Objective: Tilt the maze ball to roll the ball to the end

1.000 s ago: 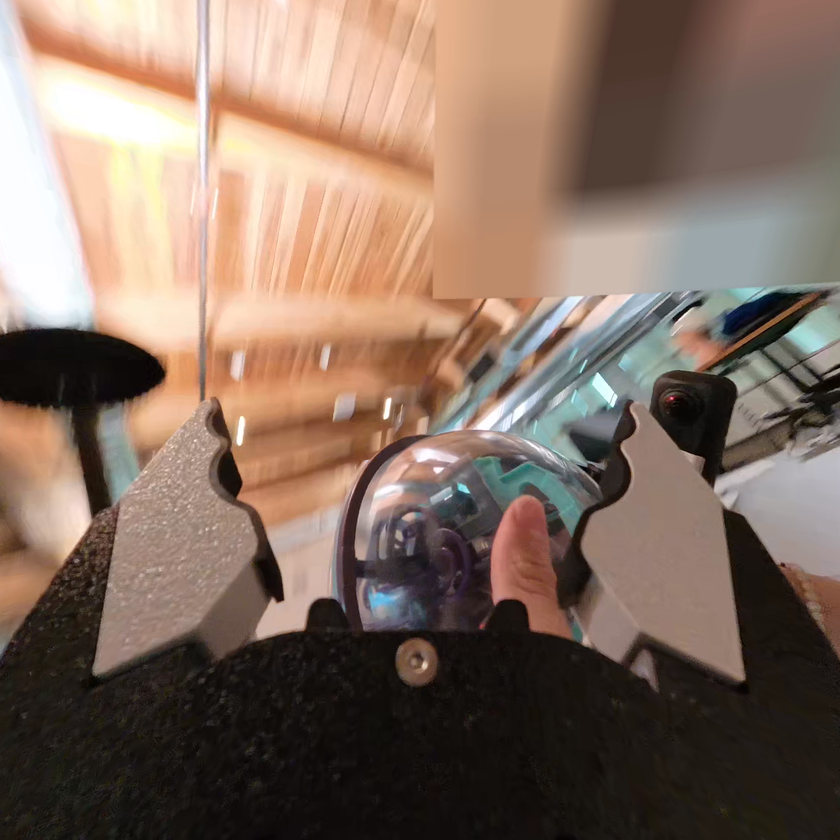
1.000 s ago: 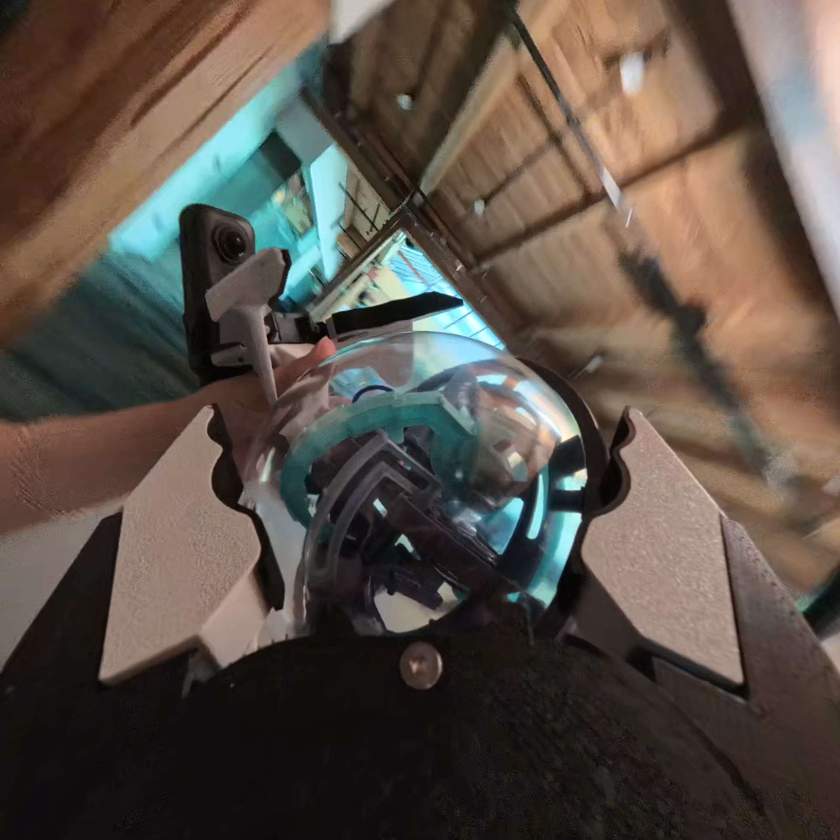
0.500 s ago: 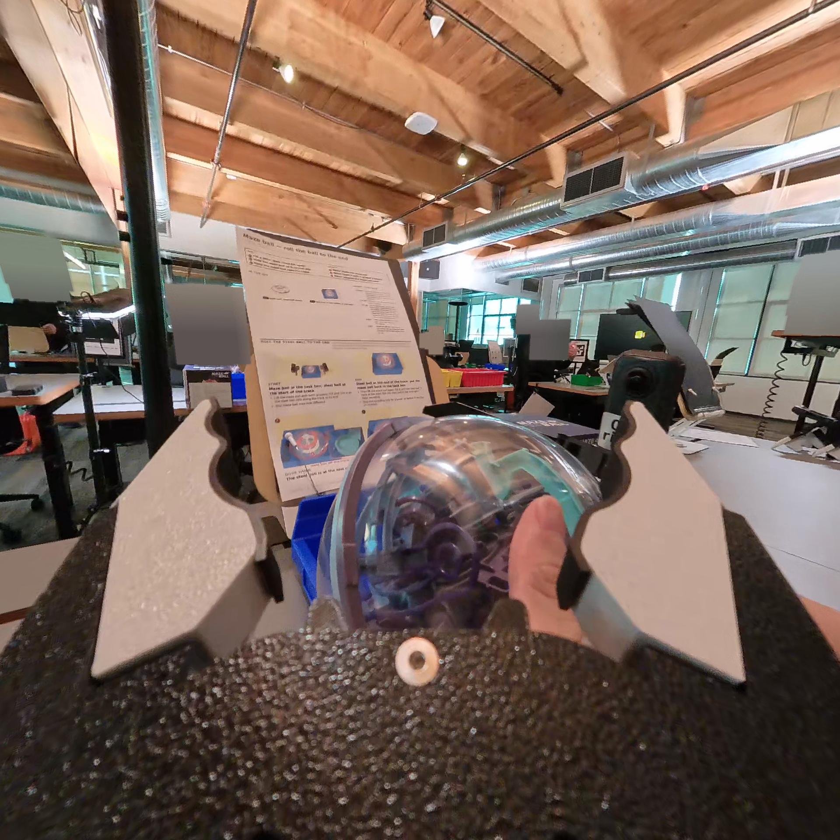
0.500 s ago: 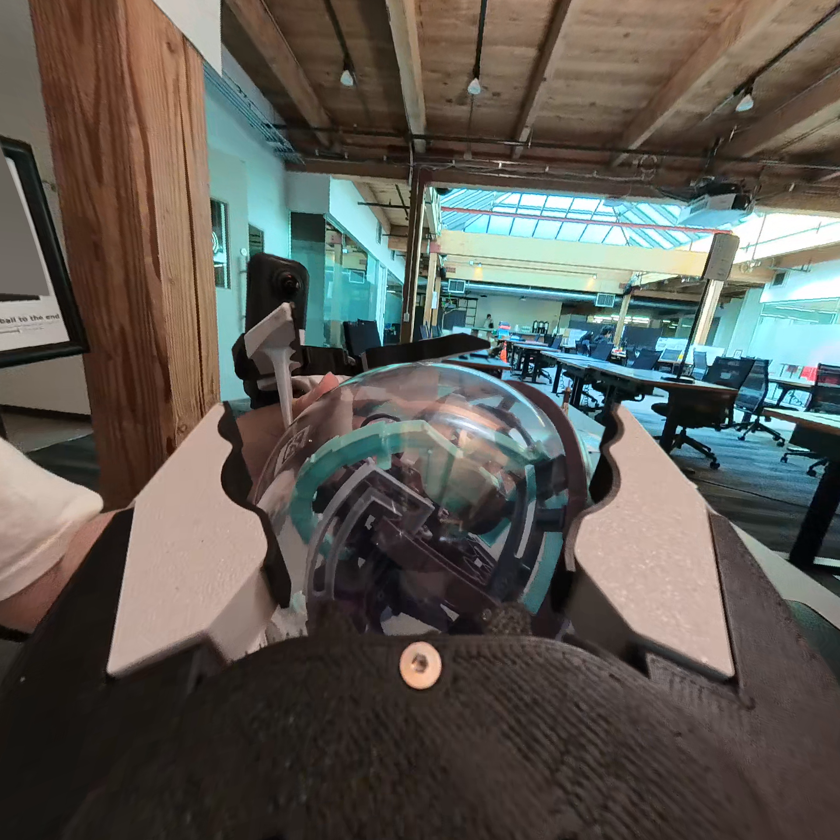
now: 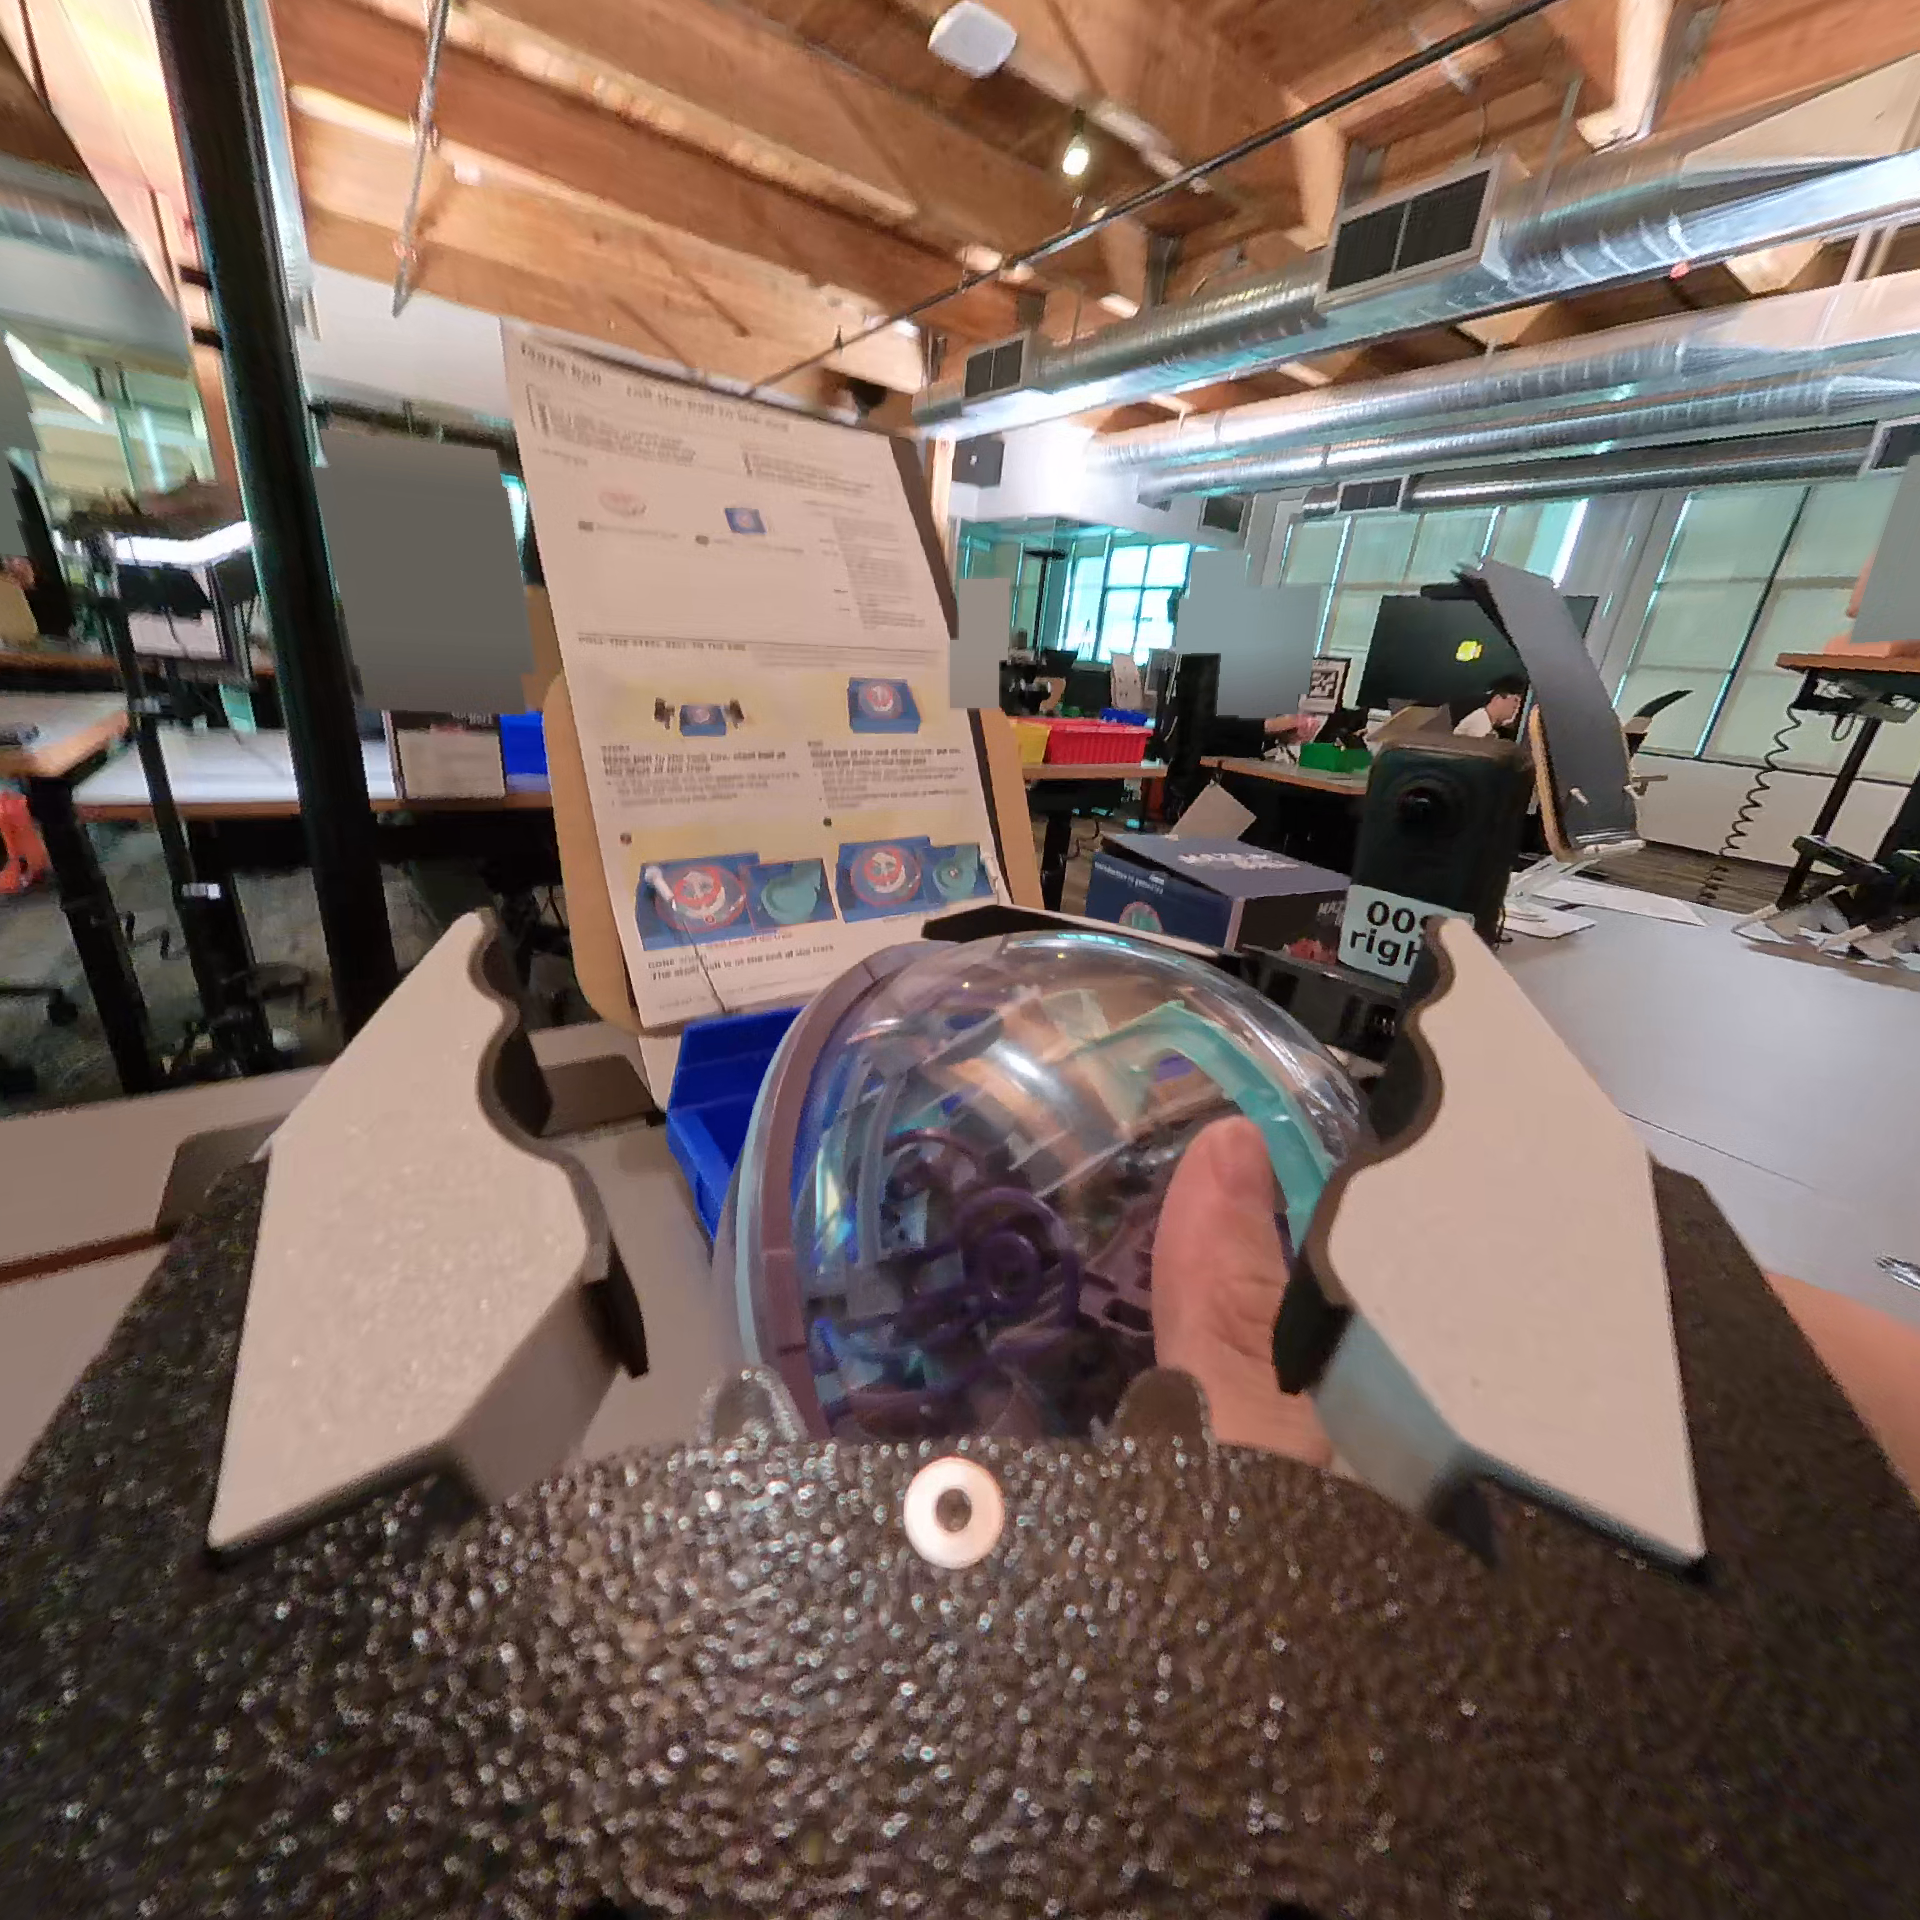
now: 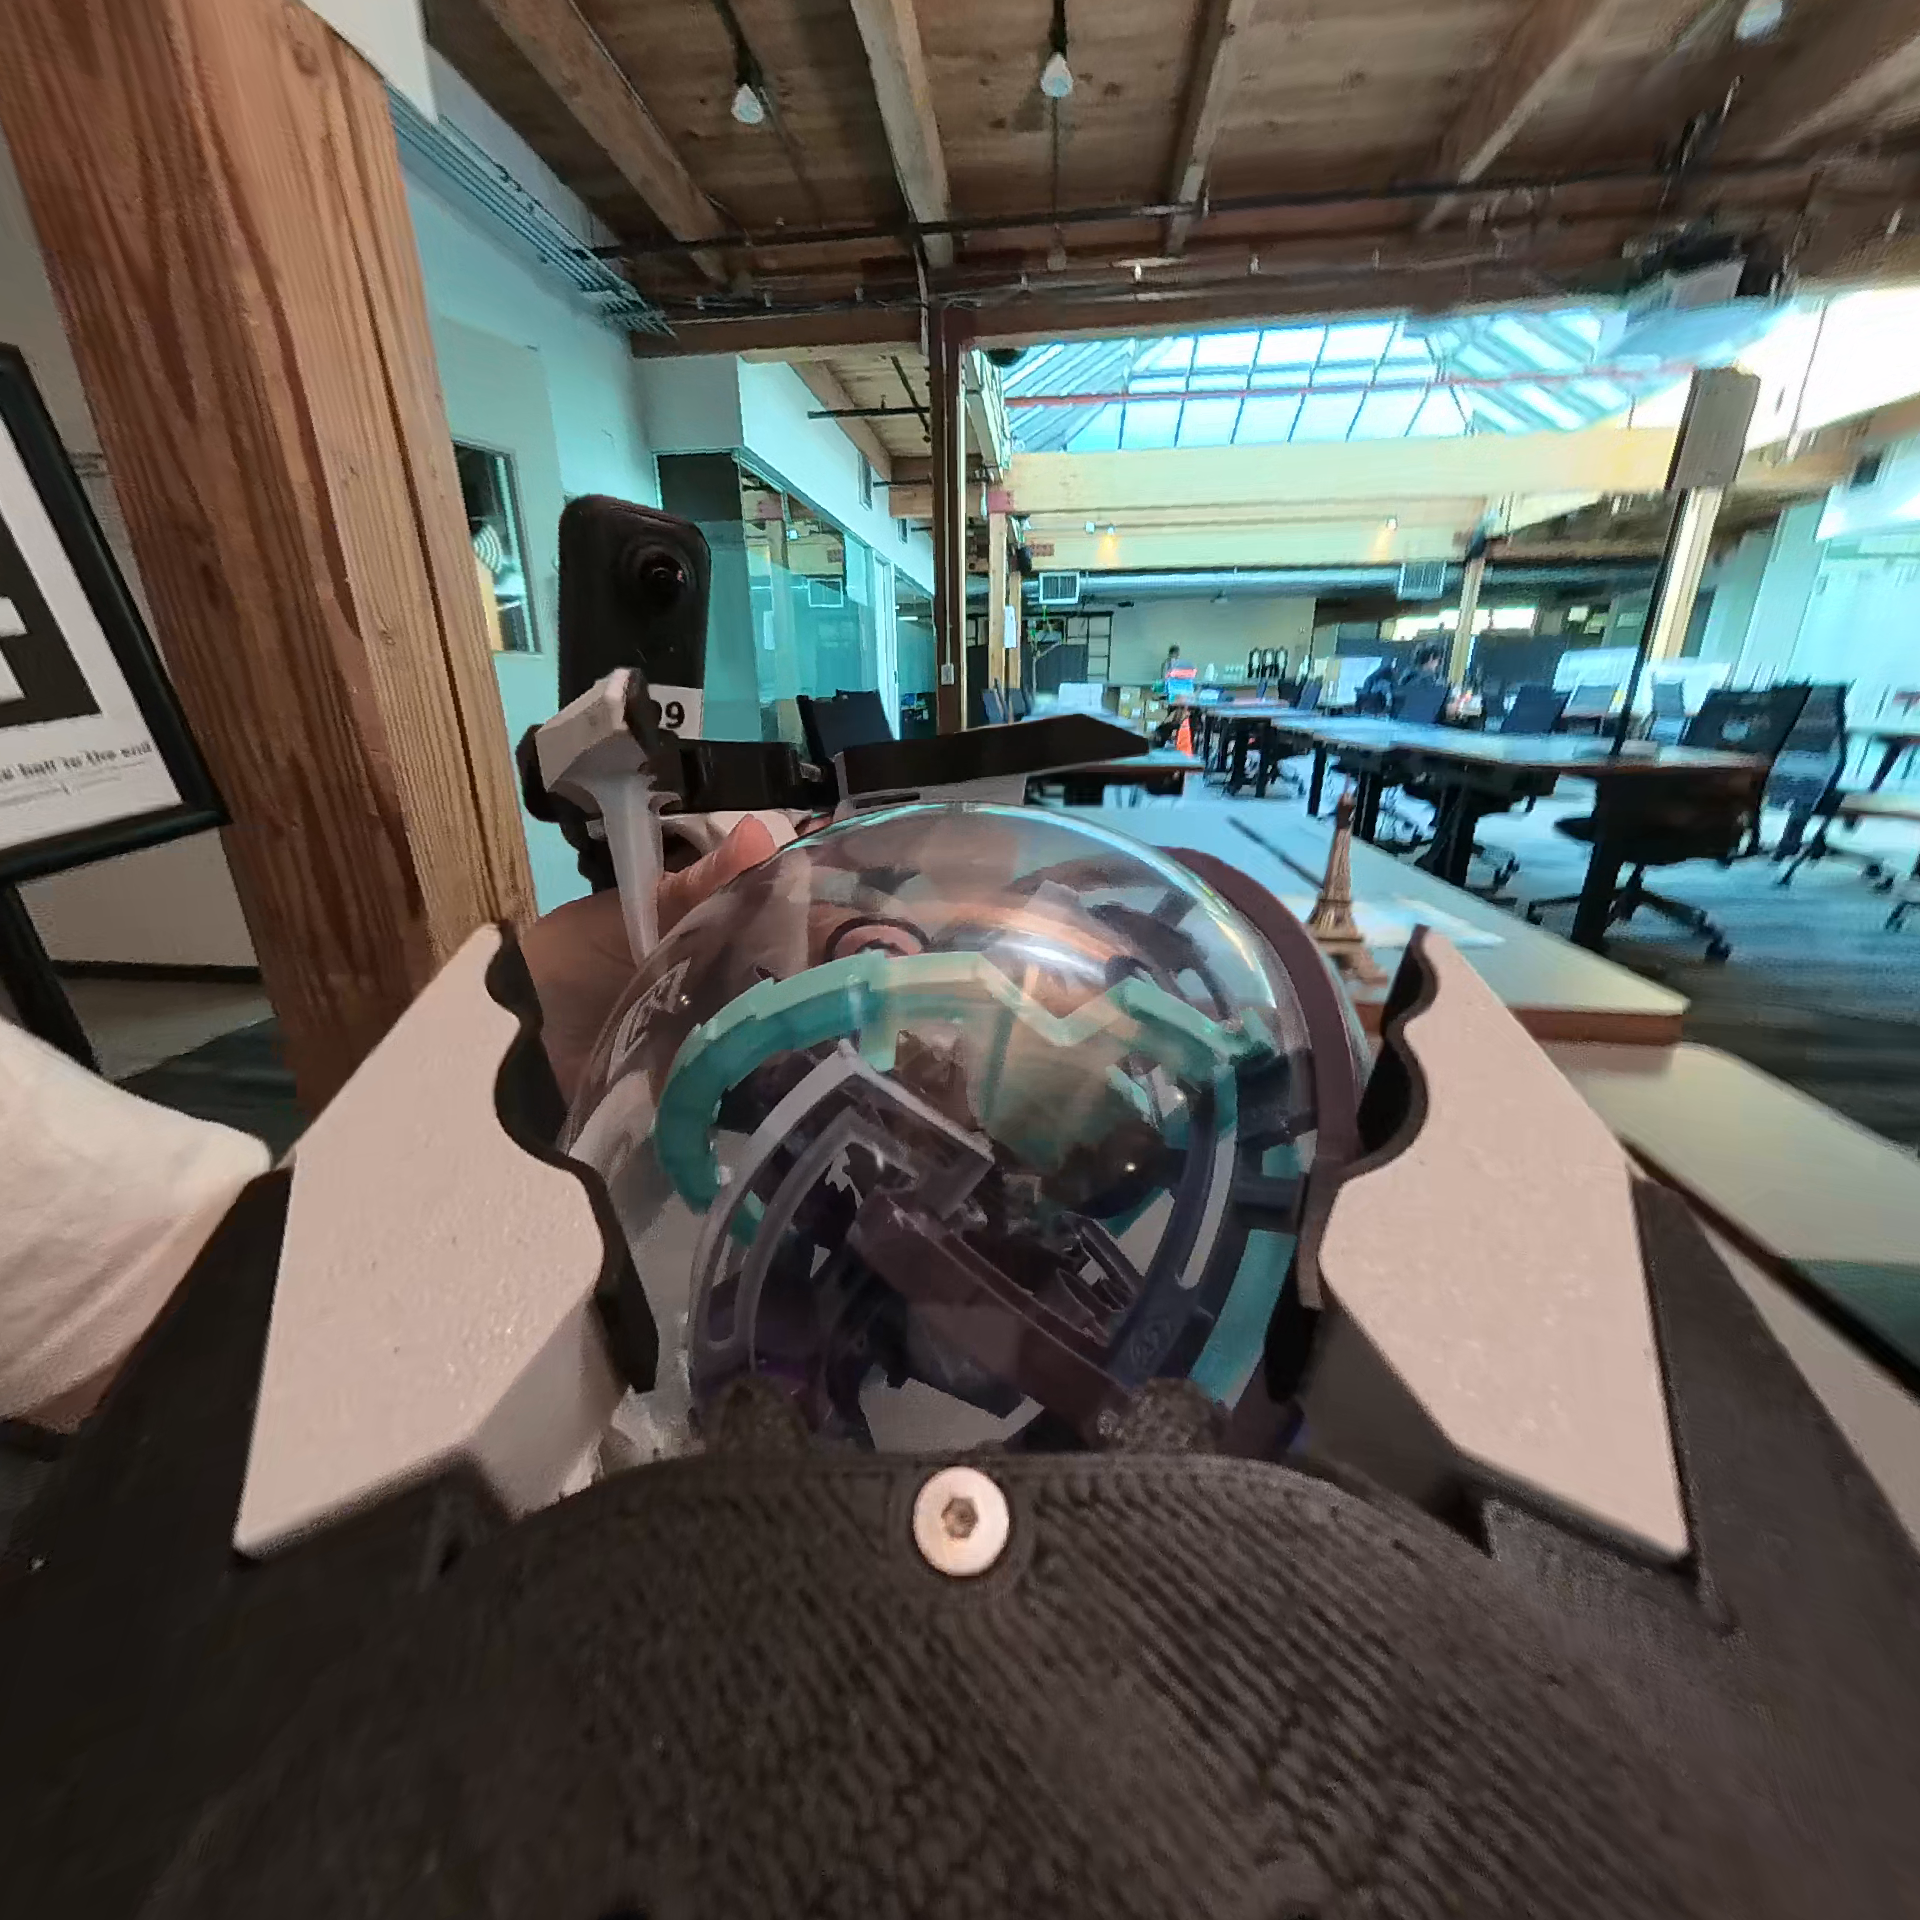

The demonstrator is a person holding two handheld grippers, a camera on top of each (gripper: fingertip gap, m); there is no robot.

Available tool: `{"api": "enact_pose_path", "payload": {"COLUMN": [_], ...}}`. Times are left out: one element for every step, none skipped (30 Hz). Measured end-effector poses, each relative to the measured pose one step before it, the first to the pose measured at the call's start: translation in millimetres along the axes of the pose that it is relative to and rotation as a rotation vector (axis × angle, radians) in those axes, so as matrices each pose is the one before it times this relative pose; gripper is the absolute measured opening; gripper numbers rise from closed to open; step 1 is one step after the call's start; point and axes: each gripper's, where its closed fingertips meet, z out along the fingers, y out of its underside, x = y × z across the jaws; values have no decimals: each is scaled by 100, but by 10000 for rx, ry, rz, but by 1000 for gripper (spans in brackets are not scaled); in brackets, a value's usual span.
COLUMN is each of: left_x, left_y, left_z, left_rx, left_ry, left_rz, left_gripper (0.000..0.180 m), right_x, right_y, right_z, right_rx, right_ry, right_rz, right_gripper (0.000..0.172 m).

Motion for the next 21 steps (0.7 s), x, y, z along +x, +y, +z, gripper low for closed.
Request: {"api": "enact_pose_path", "payload": {"left_x": [391, 695, 920, 893, 856, 1086, 1065, 779, 645, 517, 349, 125, -50, -85, -2, 114, 183, 119, 56, 79, 114], "left_y": [-613, -968, -1381, -1734, -1842, -1572, -1131, -874, -721, -616, -497, -319, -153, -50, -81, -169, -291, -330, -293, -221, -196], "left_z": [-128, -181, -259, -328, -338, -198, -20, 63, 64, 39, 34, 19, 31, 37, 15, -11, -37, -44, -27, 10, 28], "left_rx": [377, 582, 814, 1004, 1039, 827, 546, 405, 351, 334, 293, 211, 102, 39, 51, 102, 182, 195, 161, 119, 98], "left_ry": [144, 240, 247, 119, 57, 278, 360, 233, 196, 161, 99, 11, -67, -65, -22, 47, 81, 49, 18, 21, 30], "left_rz": [316, 561, 794, 857, 806, 675, 477, 319, 231, 172, 69, -52, -134, -123, -38, 80, 130, 77, 16, -2, 14], "left_gripper": [157, 157, 156, 157, 156, 154, 152, 153, 153, 153, 152, 151, 151, 151, 151, 151, 151, 151, 151, 151, 151], "right_x": [-359, -490, -615, -630, -599, -538, -466, -379, -304, -226, -176, -93, -17, -11, -32, -53, -78, -80, -66, -53, -45], "right_y": [-330, -625, -935, -1102, -1202, -1190, -1041, -821, -664, -583, -452, -305, -177, -112, -76, -140, -219, -248, -249, -218, -197], "right_z": [-40, -74, -128, -116, -110, -115, -118, -79, -55, -53, -34, -25, -19, -20, -27, -8, 20, 43, 32, 17, -8], "right_rx": [145, 263, 370, 352, 319, 260, 135, -7, -86, -100, -117, -121, -99, -53, -23, 17, 8, -18, -31, -32, -25], "right_ry": [-67, -58, -53, -72, -90, -114, -153, -156, -136, -104, -84, -58, -30, -16, -13, -6, -2, -14, -19, -20, -16], "right_rz": [-595, -872, -1076, -1048, -955, -846, -715, -580, -491, -437, -344, -219, -77, -37, -84, -121, -182, -195, -159, -149, -133], "right_gripper": [155, 156, 157, 157, 157, 158, 158, 158, 158, 158, 158, 158, 158, 158, 158, 158, 158, 158, 158, 158, 158]}}
